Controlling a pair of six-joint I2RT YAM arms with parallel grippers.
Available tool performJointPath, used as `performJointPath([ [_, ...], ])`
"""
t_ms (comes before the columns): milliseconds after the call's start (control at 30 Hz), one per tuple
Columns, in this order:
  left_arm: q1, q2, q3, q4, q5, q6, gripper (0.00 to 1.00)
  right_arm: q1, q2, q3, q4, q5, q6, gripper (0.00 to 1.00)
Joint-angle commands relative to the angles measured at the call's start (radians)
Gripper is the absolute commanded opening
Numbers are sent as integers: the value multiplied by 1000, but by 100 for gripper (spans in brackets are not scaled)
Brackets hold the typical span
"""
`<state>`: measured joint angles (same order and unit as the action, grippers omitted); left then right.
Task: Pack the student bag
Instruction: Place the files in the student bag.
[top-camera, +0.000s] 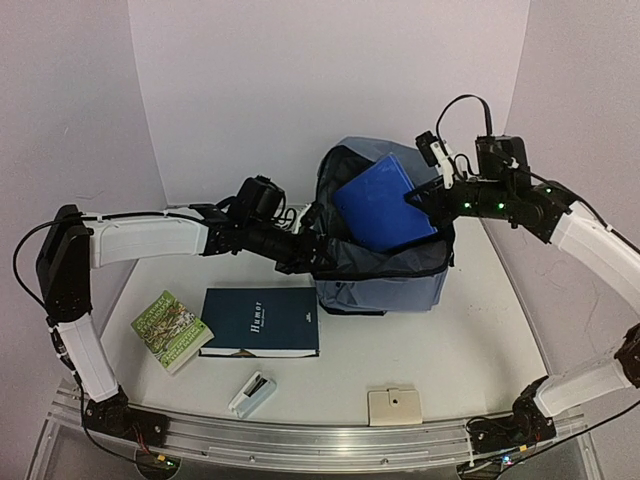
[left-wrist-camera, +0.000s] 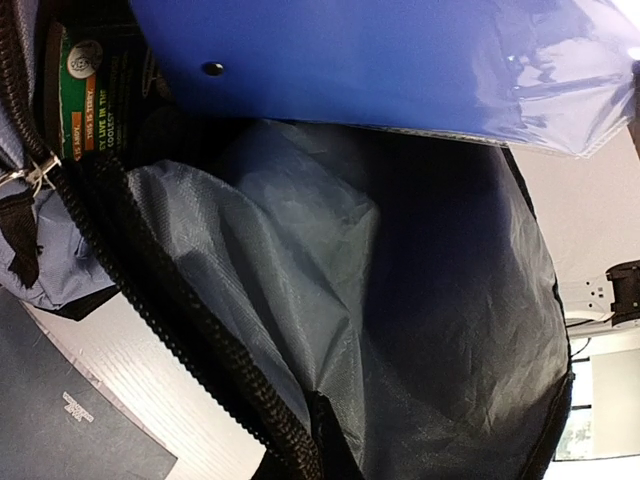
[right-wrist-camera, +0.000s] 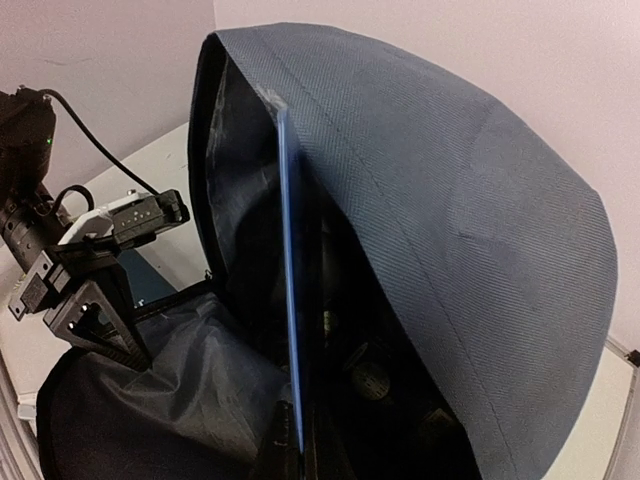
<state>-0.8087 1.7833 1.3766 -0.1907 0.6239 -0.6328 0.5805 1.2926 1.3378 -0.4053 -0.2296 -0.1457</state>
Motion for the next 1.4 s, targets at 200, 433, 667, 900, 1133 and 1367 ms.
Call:
performJointPath([
  [200,-8,-62,-3,-2,30,51,0,-31,140,45,52,-184,-68,0],
  [433,-10,-66,-12,0,34,51,0,-32,250,42,116,-32,-108,17],
  [667,-15,-69,-14,-4,27,48,0,-32,178,-46,257,200,-89,57],
  [900,-17,-58,-3,-19,18,49,0,-32,80,-86,289,363,-83,84],
  [1133,-17,-51,0,-31,8,55,0,-32,4,-101,275,278,-16,88],
  [1367,-22,-47,-2,-39,-26,60,3,-31,-106,-128,255,69,106,89],
])
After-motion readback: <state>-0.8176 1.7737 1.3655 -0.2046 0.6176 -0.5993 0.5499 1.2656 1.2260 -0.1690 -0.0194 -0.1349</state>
